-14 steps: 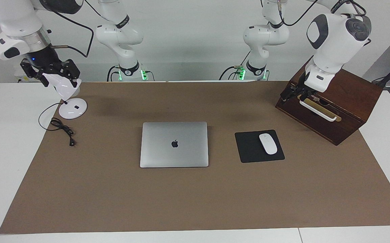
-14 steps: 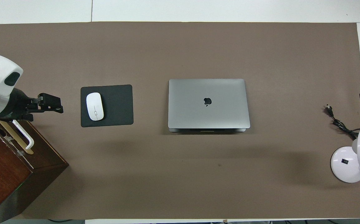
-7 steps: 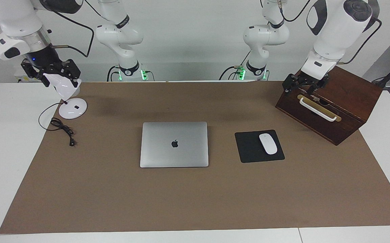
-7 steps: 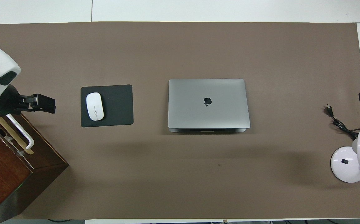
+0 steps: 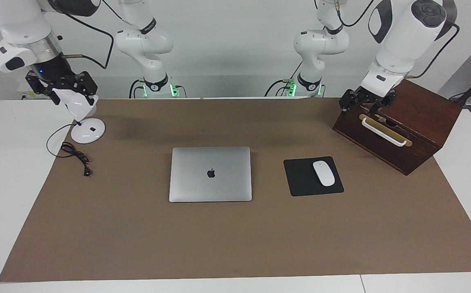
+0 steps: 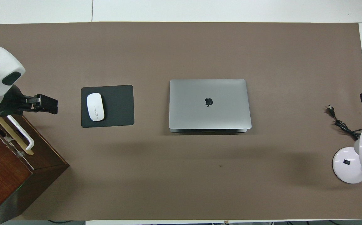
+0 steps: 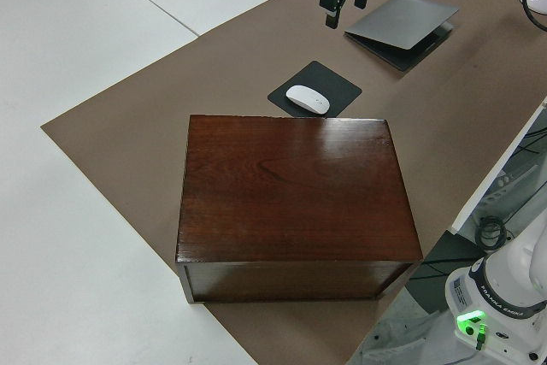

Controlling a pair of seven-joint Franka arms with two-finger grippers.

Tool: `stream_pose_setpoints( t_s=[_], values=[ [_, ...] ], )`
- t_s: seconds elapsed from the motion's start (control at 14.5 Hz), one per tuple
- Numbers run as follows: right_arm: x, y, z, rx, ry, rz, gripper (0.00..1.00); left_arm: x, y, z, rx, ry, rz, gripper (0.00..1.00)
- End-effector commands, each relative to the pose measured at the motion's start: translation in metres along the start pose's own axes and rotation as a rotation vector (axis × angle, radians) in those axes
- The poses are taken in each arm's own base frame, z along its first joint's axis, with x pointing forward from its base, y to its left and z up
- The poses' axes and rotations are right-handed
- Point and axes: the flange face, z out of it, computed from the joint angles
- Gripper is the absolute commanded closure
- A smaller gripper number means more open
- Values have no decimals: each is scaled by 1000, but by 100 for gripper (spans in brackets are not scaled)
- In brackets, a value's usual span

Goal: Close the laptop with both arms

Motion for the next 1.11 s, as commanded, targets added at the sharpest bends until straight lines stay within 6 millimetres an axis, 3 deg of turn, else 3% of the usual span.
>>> stream_pose_setpoints(
  t_s=[0.0, 1.04],
  values=[
    [-3, -2, -1, 21, -3, 19, 0, 7, -6, -9, 9, 33, 8, 0],
    [-3, -11, -2, 63, 2, 68, 0, 24, -3, 0, -10, 28, -4, 0]
  ],
)
